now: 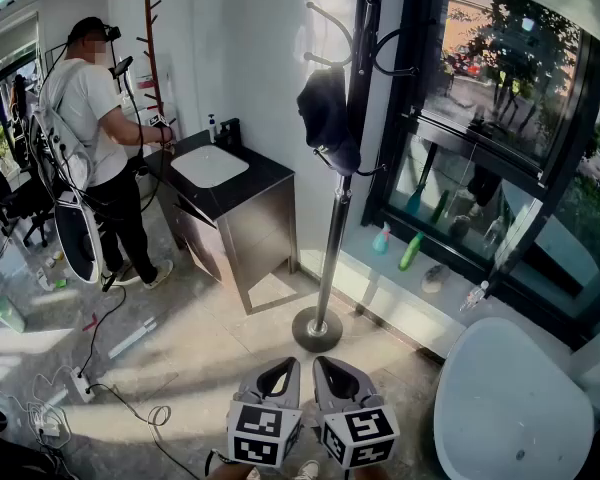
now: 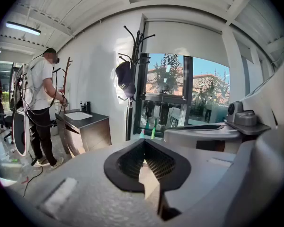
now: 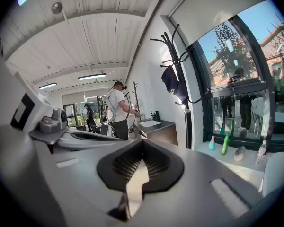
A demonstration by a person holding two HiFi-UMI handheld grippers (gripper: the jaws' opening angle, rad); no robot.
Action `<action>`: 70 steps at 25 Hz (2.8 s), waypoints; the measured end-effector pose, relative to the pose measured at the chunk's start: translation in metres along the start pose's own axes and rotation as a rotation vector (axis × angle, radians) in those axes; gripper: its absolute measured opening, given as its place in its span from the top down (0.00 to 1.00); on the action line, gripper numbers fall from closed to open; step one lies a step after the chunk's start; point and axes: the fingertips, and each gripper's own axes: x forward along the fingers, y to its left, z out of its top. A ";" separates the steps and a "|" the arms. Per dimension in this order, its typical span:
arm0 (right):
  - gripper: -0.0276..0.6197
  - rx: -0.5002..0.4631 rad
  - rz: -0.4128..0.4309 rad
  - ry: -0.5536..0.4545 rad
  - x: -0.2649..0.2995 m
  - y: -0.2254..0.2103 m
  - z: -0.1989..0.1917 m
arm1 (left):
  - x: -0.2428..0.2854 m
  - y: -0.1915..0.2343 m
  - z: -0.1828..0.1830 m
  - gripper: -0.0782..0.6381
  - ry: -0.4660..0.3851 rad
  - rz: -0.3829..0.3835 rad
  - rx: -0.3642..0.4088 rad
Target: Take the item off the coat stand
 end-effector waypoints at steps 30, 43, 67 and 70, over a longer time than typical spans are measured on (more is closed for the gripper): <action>0.96 -0.040 -0.101 -0.017 0.155 -0.041 0.060 | 0.117 0.114 0.061 0.89 0.018 -0.085 0.032; 0.96 -0.114 -0.230 -0.090 0.224 -0.031 0.130 | 0.156 0.182 0.119 0.89 -0.048 -0.215 0.075; 0.94 -0.293 -0.285 -0.268 0.252 -0.121 0.252 | 0.246 0.182 0.211 0.89 -0.149 -0.206 0.129; 0.91 -0.303 -0.283 -0.305 0.253 -0.135 0.275 | 0.258 0.179 0.223 0.89 -0.162 -0.200 0.127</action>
